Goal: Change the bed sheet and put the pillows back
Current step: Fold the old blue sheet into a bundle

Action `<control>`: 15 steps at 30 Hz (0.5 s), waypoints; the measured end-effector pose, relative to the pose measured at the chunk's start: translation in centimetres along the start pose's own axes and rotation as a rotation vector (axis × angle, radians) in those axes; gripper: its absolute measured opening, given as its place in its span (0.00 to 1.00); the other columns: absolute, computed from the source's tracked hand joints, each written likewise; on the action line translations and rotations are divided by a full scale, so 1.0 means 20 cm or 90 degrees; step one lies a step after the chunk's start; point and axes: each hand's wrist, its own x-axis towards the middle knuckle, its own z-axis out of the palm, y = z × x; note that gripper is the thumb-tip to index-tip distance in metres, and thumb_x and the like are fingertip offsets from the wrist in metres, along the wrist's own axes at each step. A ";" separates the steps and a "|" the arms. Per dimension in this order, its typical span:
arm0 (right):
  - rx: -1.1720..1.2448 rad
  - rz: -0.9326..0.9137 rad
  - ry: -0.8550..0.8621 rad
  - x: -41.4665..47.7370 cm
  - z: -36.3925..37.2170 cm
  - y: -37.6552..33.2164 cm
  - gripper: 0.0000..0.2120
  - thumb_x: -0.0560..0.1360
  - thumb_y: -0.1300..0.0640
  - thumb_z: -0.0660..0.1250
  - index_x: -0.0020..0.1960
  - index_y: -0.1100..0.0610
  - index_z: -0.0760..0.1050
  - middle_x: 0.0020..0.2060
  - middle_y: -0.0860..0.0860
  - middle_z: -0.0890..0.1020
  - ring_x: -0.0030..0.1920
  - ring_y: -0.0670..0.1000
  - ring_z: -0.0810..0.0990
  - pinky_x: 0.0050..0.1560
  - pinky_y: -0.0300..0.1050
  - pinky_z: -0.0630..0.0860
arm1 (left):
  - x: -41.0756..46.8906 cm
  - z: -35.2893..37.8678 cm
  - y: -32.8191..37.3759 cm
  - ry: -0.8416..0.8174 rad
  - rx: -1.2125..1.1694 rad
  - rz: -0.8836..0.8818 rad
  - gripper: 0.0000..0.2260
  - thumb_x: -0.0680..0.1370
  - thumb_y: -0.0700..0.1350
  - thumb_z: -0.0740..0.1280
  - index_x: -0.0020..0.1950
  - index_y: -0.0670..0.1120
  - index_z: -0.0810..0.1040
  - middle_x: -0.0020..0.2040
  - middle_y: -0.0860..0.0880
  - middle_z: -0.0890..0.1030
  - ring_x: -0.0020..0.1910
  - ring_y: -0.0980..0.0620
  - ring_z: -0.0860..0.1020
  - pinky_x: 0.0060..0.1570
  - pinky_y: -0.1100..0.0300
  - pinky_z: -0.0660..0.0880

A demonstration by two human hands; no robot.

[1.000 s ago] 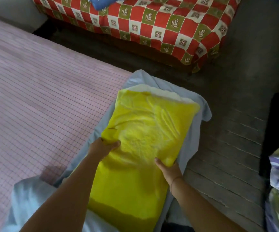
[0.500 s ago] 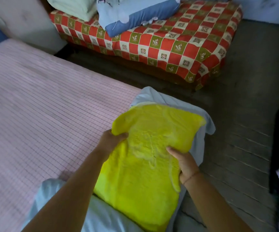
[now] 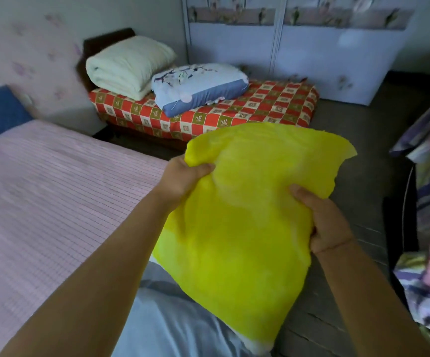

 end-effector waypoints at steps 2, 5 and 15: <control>0.010 -0.023 -0.008 -0.14 0.03 -0.03 0.33 0.60 0.49 0.79 0.63 0.51 0.75 0.44 0.45 0.86 0.42 0.48 0.85 0.35 0.44 0.81 | -0.13 -0.05 0.03 0.002 -0.007 0.012 0.12 0.72 0.43 0.75 0.54 0.48 0.80 0.46 0.50 0.83 0.44 0.52 0.82 0.44 0.57 0.78; 0.015 -0.019 -0.015 -0.35 0.06 -0.01 0.36 0.55 0.47 0.81 0.62 0.52 0.76 0.47 0.48 0.86 0.44 0.51 0.85 0.36 0.46 0.82 | -0.33 -0.13 0.05 0.006 -0.005 0.016 0.16 0.71 0.43 0.76 0.57 0.45 0.80 0.49 0.47 0.84 0.47 0.48 0.83 0.49 0.53 0.79; 0.028 0.077 -0.040 -1.00 0.09 0.20 0.20 0.73 0.61 0.71 0.63 0.54 0.75 0.53 0.56 0.82 0.49 0.59 0.81 0.49 0.55 0.76 | -1.05 -0.36 -0.12 0.065 0.033 -0.012 0.08 0.73 0.41 0.74 0.50 0.45 0.80 0.41 0.49 0.83 0.38 0.53 0.81 0.33 0.63 0.76</control>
